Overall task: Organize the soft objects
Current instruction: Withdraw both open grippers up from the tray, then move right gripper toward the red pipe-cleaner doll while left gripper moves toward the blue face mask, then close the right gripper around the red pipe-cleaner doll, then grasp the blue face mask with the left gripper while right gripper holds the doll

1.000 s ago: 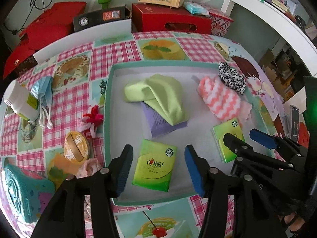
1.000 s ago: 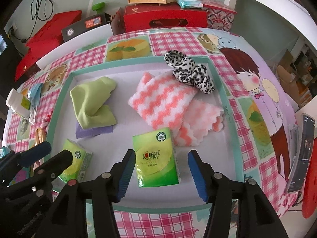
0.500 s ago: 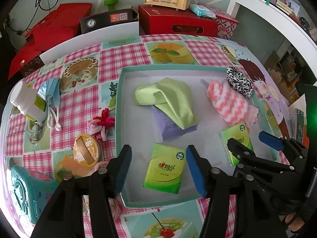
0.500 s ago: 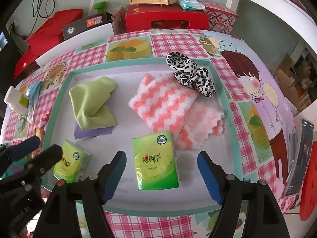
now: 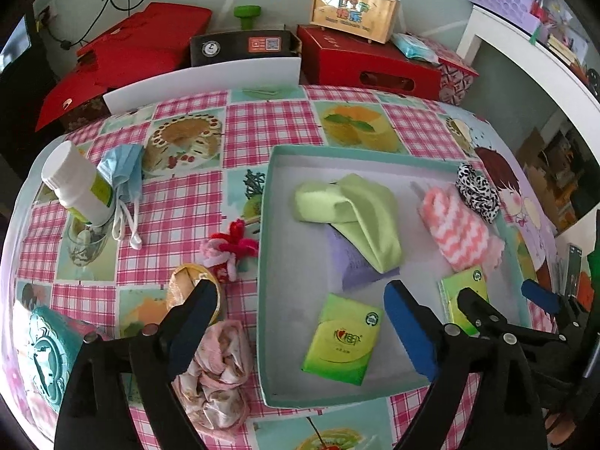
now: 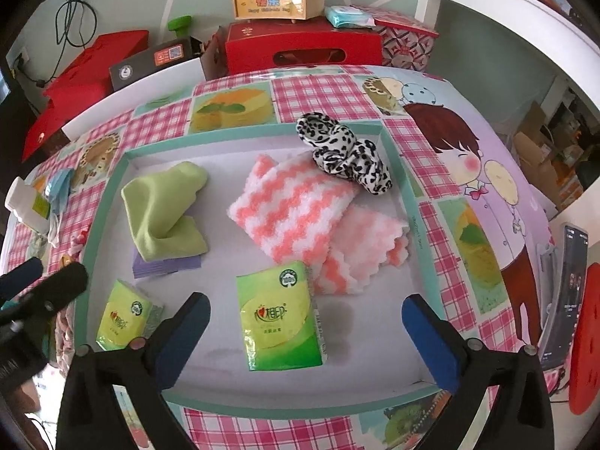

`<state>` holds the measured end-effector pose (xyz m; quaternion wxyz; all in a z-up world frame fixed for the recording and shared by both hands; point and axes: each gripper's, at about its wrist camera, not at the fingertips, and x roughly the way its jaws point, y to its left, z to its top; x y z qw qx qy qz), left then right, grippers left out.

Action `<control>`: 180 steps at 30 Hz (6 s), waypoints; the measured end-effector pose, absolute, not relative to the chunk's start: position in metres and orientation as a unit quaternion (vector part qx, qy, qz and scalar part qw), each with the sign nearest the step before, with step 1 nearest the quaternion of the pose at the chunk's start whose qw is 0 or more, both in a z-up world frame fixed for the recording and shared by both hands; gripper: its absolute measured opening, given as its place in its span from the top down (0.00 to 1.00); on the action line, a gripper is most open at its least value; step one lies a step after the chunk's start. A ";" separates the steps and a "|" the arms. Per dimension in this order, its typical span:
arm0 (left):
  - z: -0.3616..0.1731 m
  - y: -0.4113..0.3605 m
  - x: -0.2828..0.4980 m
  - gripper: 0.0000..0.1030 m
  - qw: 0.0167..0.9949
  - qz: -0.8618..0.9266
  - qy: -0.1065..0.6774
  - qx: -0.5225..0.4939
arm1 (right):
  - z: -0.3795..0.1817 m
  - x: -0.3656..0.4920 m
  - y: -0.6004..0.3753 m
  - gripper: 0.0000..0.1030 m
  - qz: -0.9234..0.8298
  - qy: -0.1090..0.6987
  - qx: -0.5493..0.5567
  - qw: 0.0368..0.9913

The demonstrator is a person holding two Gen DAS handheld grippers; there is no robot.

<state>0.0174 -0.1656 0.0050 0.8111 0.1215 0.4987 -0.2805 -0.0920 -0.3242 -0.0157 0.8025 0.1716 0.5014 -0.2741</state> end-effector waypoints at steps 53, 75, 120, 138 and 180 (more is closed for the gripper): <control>0.027 0.035 0.125 0.05 0.872 -0.069 0.480 -0.070 | 0.023 -0.006 -0.203 0.00 -0.135 0.476 0.132 0.859; 0.024 0.035 0.155 0.05 0.856 -0.081 0.504 -0.079 | 0.007 0.055 -0.193 0.04 -0.068 0.481 0.142 0.862; 0.001 -0.002 0.162 0.05 0.825 -0.106 0.553 -0.043 | -0.043 0.116 -0.163 0.36 -0.030 0.580 0.157 0.799; -0.005 -0.006 0.167 0.05 0.821 -0.101 0.559 -0.061 | -0.055 0.131 -0.166 0.49 -0.058 0.580 0.114 0.805; -0.025 -0.070 0.195 0.15 0.813 -0.068 0.576 -0.040 | -0.027 0.117 -0.204 0.67 -0.029 0.521 0.166 0.836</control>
